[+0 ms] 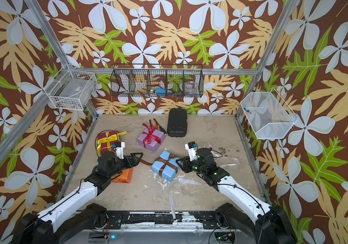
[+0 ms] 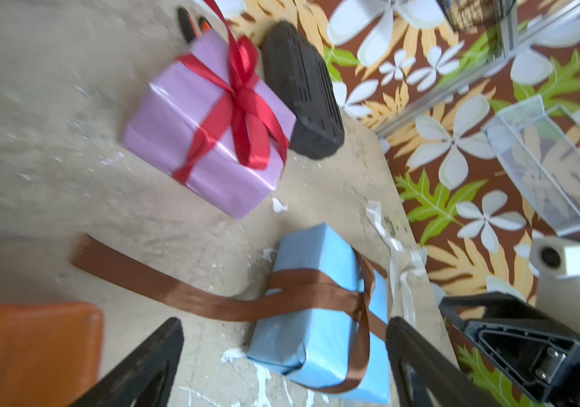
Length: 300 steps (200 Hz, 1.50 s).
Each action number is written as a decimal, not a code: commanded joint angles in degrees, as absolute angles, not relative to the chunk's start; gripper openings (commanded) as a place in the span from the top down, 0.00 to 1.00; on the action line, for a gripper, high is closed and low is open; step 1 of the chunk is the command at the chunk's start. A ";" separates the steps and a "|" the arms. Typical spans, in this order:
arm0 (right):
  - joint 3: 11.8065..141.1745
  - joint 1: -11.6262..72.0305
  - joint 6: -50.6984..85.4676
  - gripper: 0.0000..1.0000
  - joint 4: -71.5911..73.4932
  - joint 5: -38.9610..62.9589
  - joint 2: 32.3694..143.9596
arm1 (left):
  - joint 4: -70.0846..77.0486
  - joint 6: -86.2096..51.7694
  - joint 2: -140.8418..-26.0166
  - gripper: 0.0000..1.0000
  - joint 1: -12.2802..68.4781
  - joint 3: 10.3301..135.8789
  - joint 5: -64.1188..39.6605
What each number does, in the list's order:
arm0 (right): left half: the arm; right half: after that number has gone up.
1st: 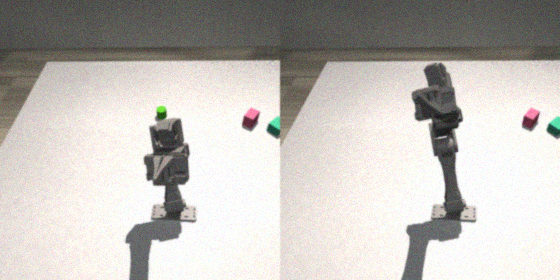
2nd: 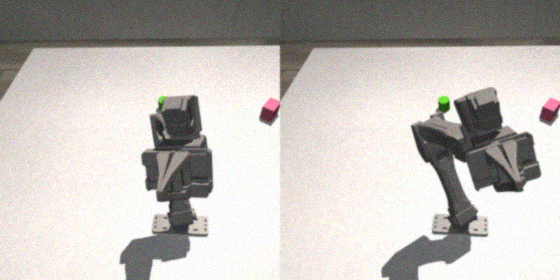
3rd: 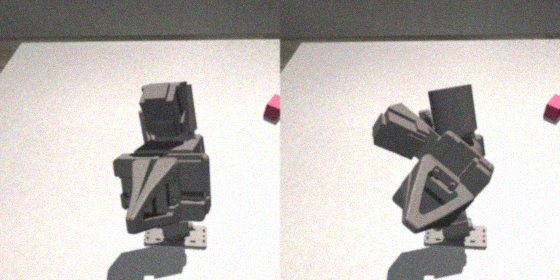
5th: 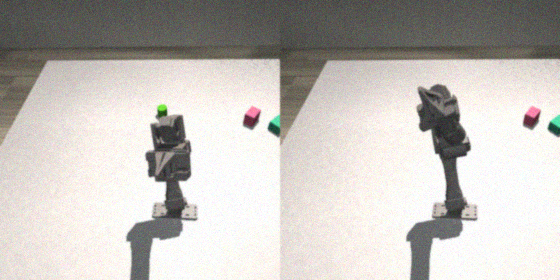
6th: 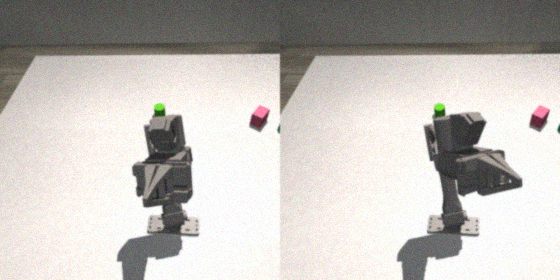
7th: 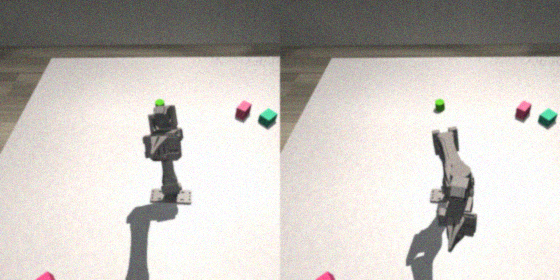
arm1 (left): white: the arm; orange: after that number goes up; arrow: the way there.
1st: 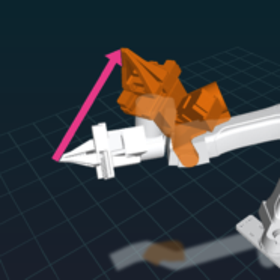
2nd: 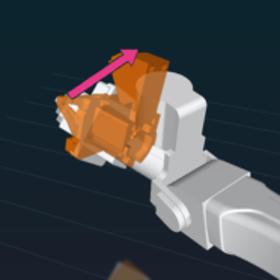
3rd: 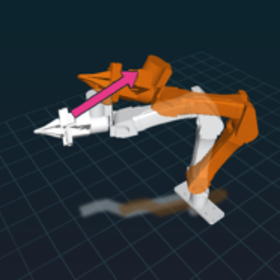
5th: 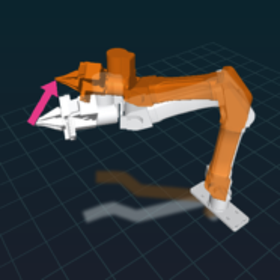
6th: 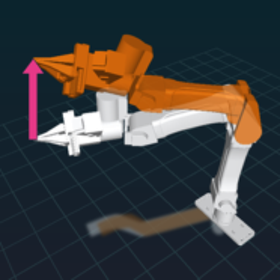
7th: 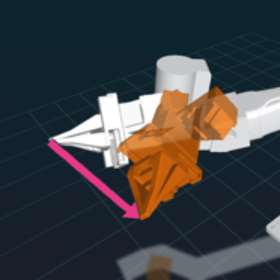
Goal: Untie the ribbon bows on the gift boxes
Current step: Untie the ribbon from the gift box.
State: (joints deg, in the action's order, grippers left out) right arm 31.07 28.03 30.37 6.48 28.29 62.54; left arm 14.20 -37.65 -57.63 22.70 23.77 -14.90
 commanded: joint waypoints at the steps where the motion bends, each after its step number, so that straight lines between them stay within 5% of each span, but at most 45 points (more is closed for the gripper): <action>1: 30.25 29.26 36.05 0.65 17.17 33.56 66.37 | 18.26 -37.56 -61.26 0.11 26.59 22.90 -14.02; 44: 30.54 29.38 38.91 0.59 25.01 35.61 75.07 | 24.05 -37.82 -72.48 0.16 32.04 25.14 -14.46; 145: 32.80 29.28 47.24 0.64 40.59 37.95 89.95 | 26.76 -36.25 -84.04 0.35 33.22 26.59 -16.50; 196: 35.66 29.27 52.56 0.63 51.60 39.27 95.97 | 26.46 -35.31 -85.44 0.35 33.31 26.46 -16.89; 260: 40.70 30.73 62.07 0.48 66.46 42.25 105.16 | 26.45 -35.33 -85.52 0.35 33.31 25.09 -16.96; 300: 44.09 30.78 65.43 0.52 76.66 42.82 107.23 | 26.60 -35.53 -85.64 0.35 33.31 24.77 -17.44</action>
State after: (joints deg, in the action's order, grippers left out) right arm 42.92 30.81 64.12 66.94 43.11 108.20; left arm 32.88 -37.01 -85.06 33.19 25.28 -17.15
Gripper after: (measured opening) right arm 0.474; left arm 0.651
